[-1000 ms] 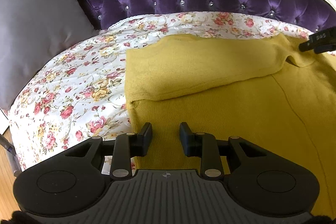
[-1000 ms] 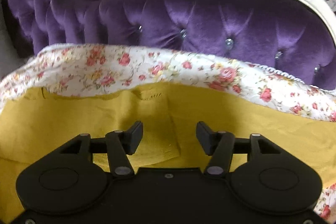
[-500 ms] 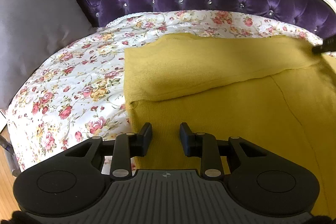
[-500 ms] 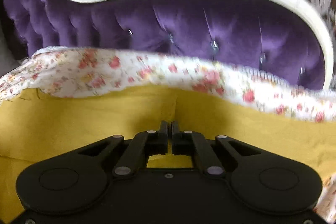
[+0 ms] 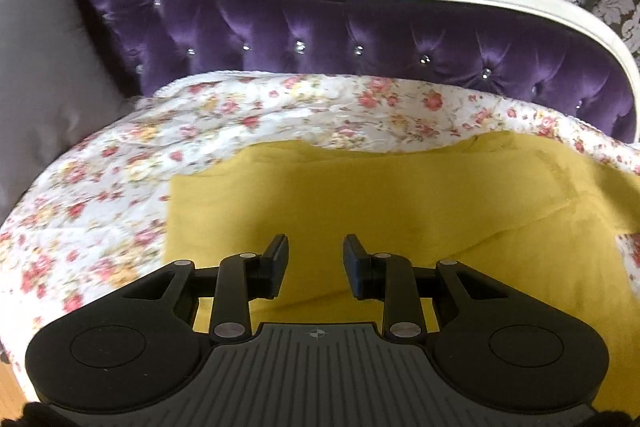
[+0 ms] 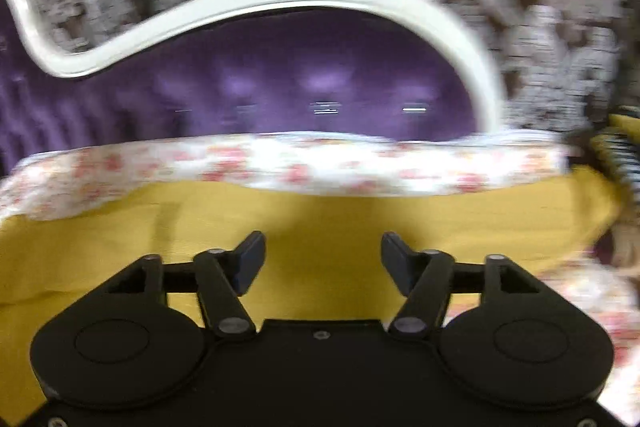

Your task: Fold small clothes

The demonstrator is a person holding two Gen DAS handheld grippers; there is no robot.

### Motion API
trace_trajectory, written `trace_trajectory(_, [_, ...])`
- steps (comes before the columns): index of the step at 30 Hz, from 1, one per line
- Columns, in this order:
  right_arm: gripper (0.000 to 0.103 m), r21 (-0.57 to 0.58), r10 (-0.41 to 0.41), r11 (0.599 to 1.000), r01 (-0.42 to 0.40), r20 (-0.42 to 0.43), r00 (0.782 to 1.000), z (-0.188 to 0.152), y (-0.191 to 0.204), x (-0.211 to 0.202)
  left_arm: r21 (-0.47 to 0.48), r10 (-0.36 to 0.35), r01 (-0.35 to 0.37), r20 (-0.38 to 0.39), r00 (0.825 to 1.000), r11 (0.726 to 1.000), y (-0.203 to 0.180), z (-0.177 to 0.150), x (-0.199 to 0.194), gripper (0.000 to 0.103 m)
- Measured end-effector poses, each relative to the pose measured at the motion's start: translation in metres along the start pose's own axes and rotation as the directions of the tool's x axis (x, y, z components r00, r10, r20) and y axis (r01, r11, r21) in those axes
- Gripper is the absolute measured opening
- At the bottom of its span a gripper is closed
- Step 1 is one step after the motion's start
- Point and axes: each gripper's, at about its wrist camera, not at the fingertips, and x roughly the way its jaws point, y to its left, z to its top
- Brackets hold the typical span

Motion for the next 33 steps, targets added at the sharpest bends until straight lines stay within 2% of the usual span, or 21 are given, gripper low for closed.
trace_trajectory(4, [0.073, 0.030, -0.157, 0.987, 0.157, 0.001, 0.988, -0.001, -0.056, -0.001, 0.017, -0.007, 0.008, -0.020, 1.000, 1.000, -0.018, 0.001, 0.024, 0.029])
trace_trajectory(7, [0.073, 0.087, -0.223, 0.971, 0.224, -0.024, 0.975, 0.000, -0.097, 0.004, 0.051, 0.000, 0.003, -0.063, 0.998, 0.999, -0.026, -0.006, 0.040, 0.029])
trace_trajectory(9, [0.073, 0.115, -0.259, 0.958, 0.262, -0.039, 0.965, 0.002, -0.121, 0.011, 0.084, 0.021, -0.019, -0.029, 0.999, 0.996, -0.031, -0.012, 0.039, 0.030])
trace_trajectory(12, [0.071, 0.173, -0.292, 0.939, 0.297, -0.057, 0.955, 0.003, -0.149, 0.021, 0.137, 0.034, -0.032, -0.014, 0.999, 0.990, -0.036, -0.017, 0.038, 0.030])
trace_trajectory(15, [0.068, 0.238, -0.319, 0.915, 0.325, -0.066, 0.946, 0.004, -0.171, 0.031, 0.119, 0.019, -0.018, -0.012, 1.000, 0.993, -0.034, -0.017, 0.038, 0.030])
trace_trajectory(23, [0.063, 0.389, -0.311, 0.864, 0.320, -0.087, 0.946, 0.005, -0.210, 0.057, 0.097, 0.008, -0.006, -0.019, 1.000, 0.995, -0.032, -0.015, 0.039, 0.030])
trace_trajectory(24, [0.061, 0.390, -0.320, 0.860, 0.329, -0.089, 0.943, 0.006, -0.210, 0.059, 0.095, 0.006, -0.005, -0.020, 1.000, 0.996, -0.032, -0.014, 0.039, 0.030])
trace_trajectory(25, [0.052, 0.389, -0.341, 0.852, 0.350, -0.095, 0.935, 0.006, -0.210, 0.060, 0.091, 0.005, -0.003, -0.021, 1.000, 0.996, -0.032, -0.014, 0.039, 0.030])
trace_trajectory(26, [0.035, 0.384, -0.366, 0.843, 0.377, -0.106, 0.925, 0.008, -0.210, 0.061, 0.089, 0.002, 0.000, -0.023, 1.000, 0.996, -0.031, -0.014, 0.039, 0.030])
trace_trajectory(27, [0.028, 0.376, -0.389, 0.834, 0.403, -0.115, 0.914, 0.009, -0.210, 0.062, 0.086, -0.002, 0.004, -0.025, 1.000, 0.996, -0.031, -0.013, 0.039, 0.030])
trace_trajectory(28, [0.012, 0.375, -0.393, 0.833, 0.406, -0.116, 0.912, 0.009, -0.210, 0.058, 0.080, -0.008, 0.010, -0.028, 1.000, 0.997, -0.029, -0.012, 0.039, 0.030])
trace_trajectory(29, [0.009, 0.385, -0.369, 0.840, 0.382, -0.110, 0.923, 0.009, -0.212, 0.054, 0.070, -0.015, 0.017, -0.032, 0.999, 0.997, -0.027, -0.011, 0.039, 0.030])
trace_trajectory(30, [0.009, 0.411, -0.314, 0.851, 0.326, -0.098, 0.944, 0.010, -0.214, 0.048, 0.059, -0.023, 0.025, -0.037, 0.999, 0.998, -0.024, -0.010, 0.039, 0.030])
trace_trajectory(31, [0.009, 0.425, -0.290, 0.854, 0.299, -0.089, 0.953, 0.012, -0.215, 0.043, 0.049, -0.034, 0.036, -0.041, 0.999, 0.998, -0.022, -0.008, 0.038, 0.030])
trace_trajectory(33, [0.009, 0.408, -0.285, 0.867, 0.287, -0.068, 0.956, 0.021, -0.209, 0.032, 0.035, -0.051, 0.053, -0.050, 0.997, 0.998, -0.018, -0.006, 0.037, 0.030])
